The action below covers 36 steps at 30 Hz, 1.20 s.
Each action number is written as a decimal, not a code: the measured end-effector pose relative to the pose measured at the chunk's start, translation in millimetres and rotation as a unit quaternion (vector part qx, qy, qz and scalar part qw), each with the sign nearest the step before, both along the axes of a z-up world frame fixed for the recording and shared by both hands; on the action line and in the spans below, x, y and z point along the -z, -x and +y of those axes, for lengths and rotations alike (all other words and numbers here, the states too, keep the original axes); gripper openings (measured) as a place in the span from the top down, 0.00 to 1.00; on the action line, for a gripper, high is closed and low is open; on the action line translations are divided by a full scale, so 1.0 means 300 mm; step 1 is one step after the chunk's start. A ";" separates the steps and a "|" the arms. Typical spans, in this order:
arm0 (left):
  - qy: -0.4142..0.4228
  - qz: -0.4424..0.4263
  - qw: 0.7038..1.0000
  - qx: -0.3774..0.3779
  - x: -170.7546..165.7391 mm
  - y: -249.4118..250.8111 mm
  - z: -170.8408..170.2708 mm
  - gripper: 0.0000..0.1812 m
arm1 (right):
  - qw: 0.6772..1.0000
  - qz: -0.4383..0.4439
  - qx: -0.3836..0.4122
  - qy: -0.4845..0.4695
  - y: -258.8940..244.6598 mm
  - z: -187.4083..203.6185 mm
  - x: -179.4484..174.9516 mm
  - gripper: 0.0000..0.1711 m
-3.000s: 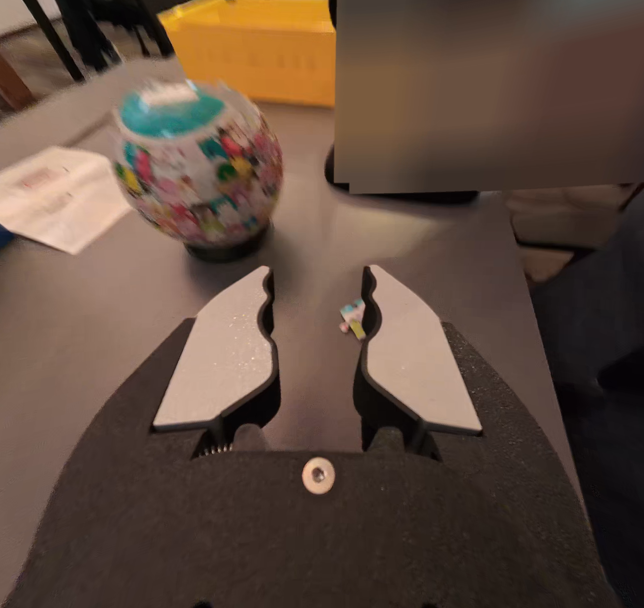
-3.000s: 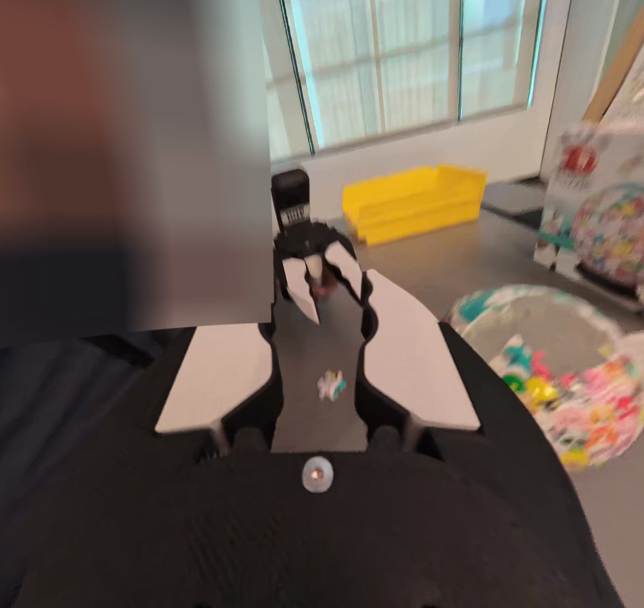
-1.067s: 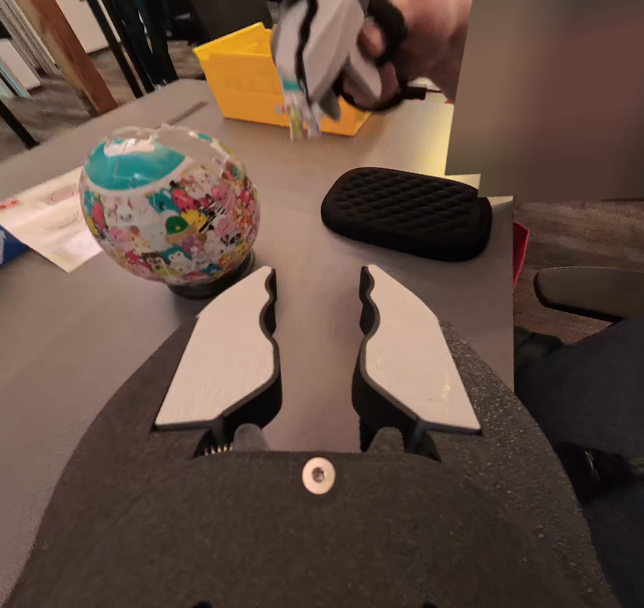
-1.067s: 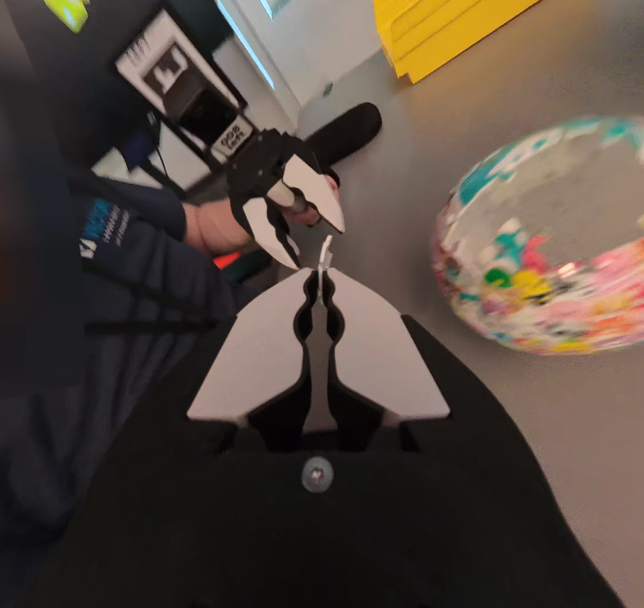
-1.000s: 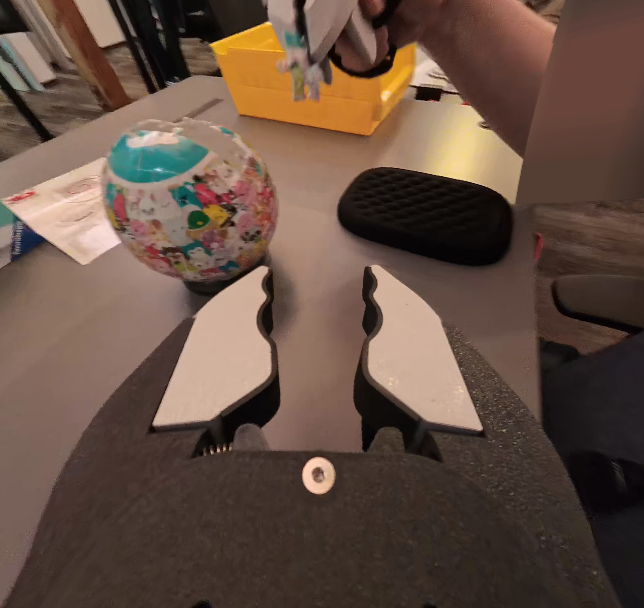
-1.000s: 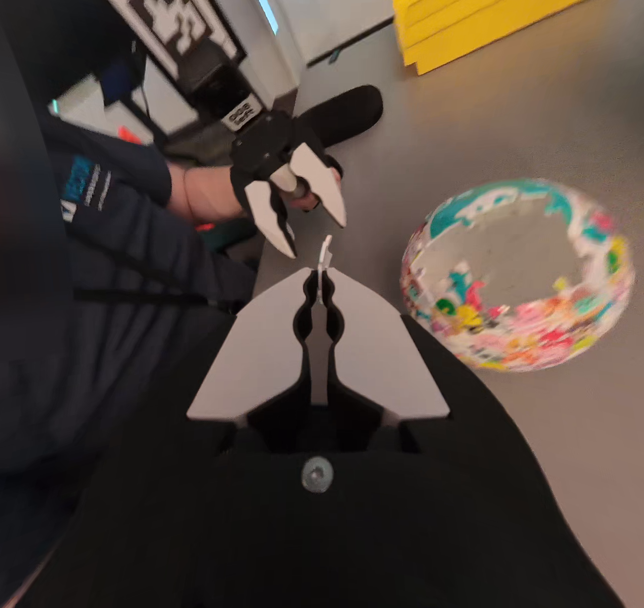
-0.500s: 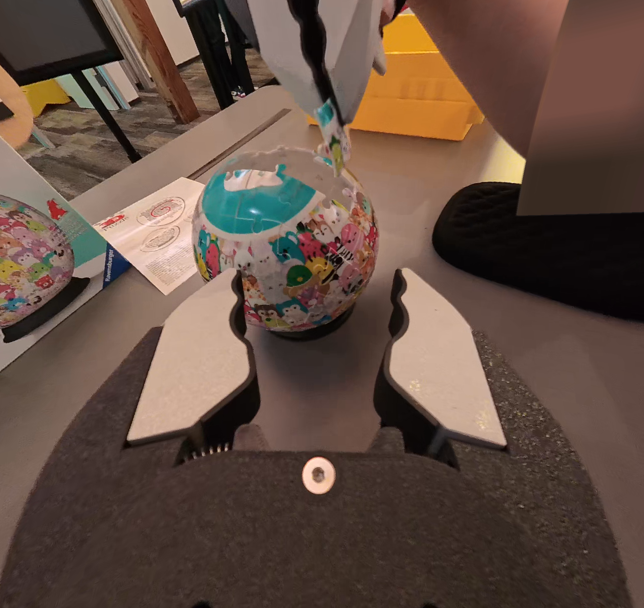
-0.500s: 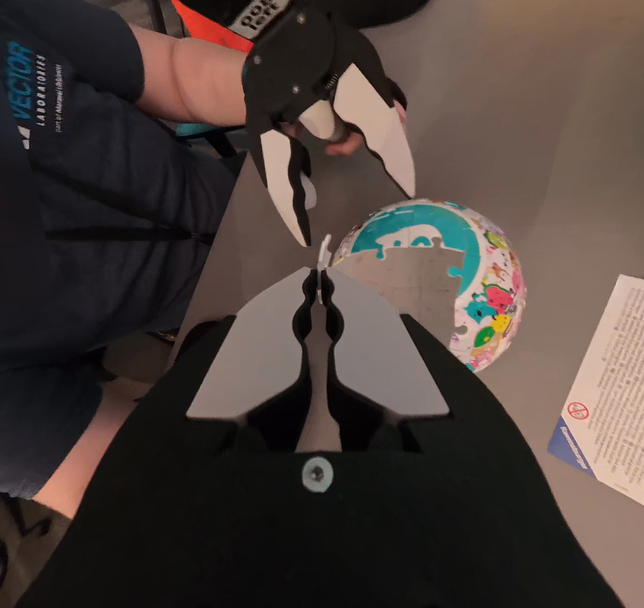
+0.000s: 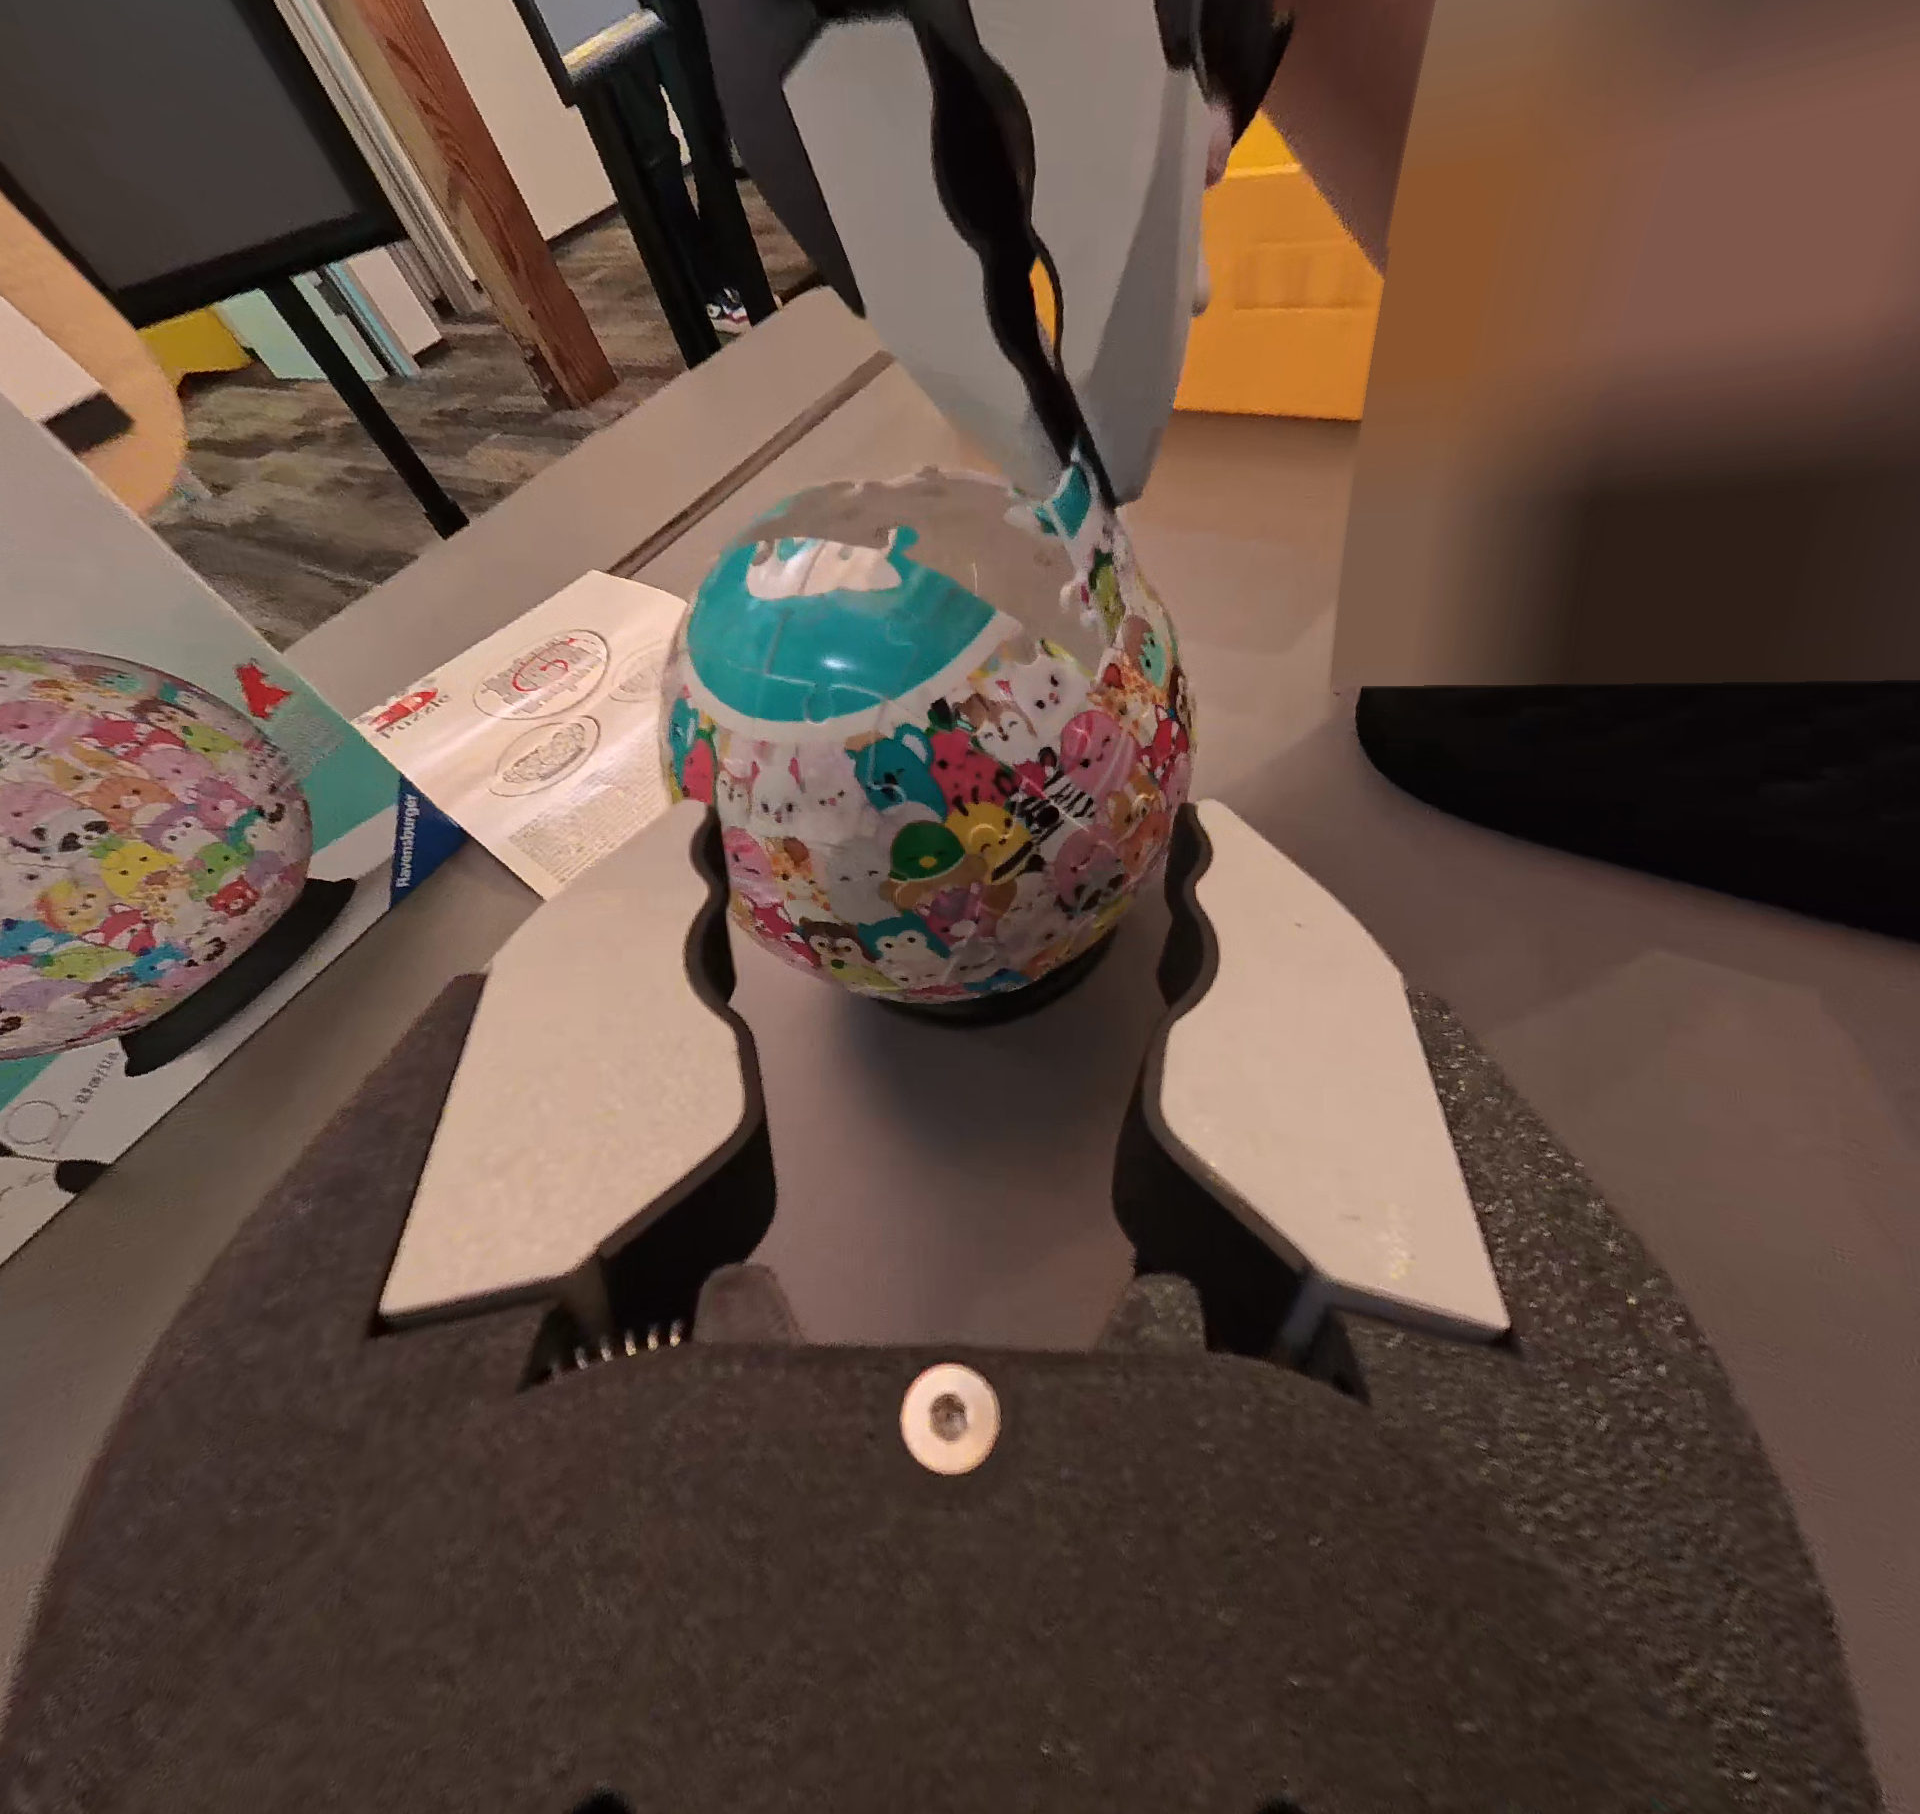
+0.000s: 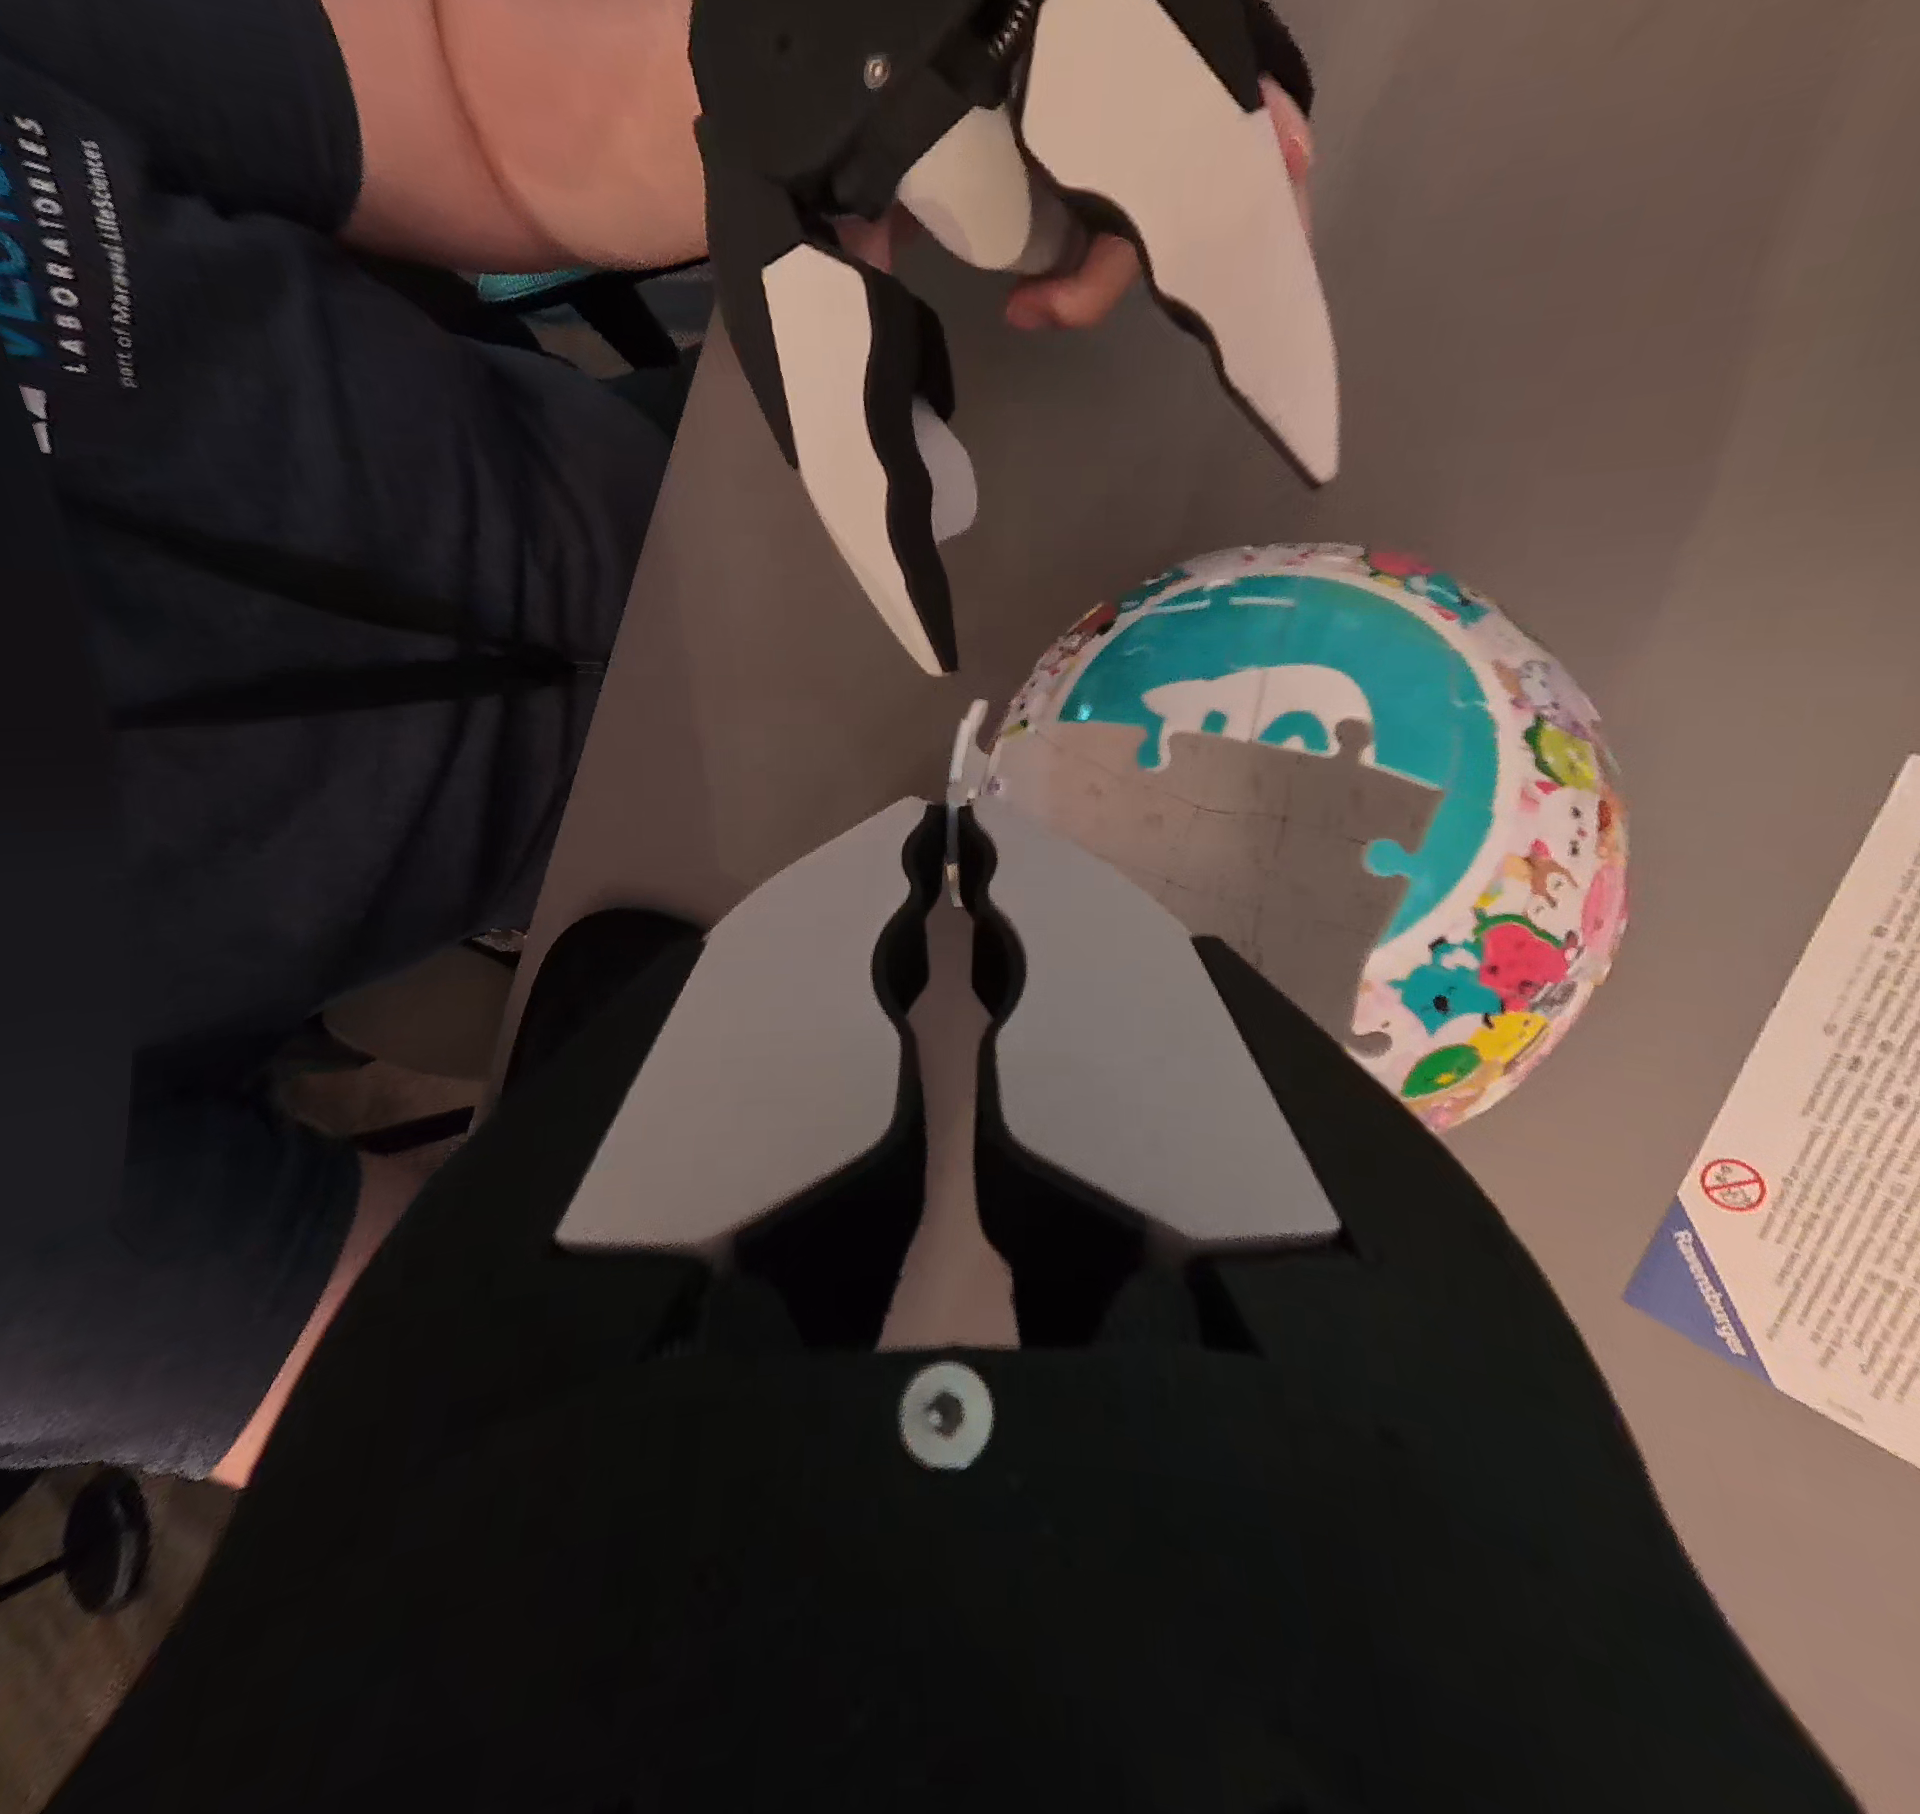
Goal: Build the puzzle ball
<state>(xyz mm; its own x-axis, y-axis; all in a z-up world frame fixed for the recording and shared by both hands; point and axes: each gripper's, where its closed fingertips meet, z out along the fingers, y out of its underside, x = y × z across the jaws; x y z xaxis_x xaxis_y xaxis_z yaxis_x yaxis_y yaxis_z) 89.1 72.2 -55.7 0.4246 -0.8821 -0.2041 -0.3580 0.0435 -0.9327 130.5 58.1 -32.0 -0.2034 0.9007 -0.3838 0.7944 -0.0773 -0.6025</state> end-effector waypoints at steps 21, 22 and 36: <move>-0.014 -0.056 0.997 -0.047 -0.091 -0.018 0.080 0.61 | 1.000 -0.003 0.005 0.024 0.012 0.011 0.013 0.98; -0.015 -0.058 0.997 -0.046 -0.096 -0.022 0.081 0.61 | 1.000 -0.004 0.004 0.027 0.012 0.009 0.014 0.98; -0.021 -0.046 0.998 -0.040 -0.086 -0.041 0.086 0.59 | 1.000 -0.009 0.008 0.000 0.012 0.029 0.030 0.95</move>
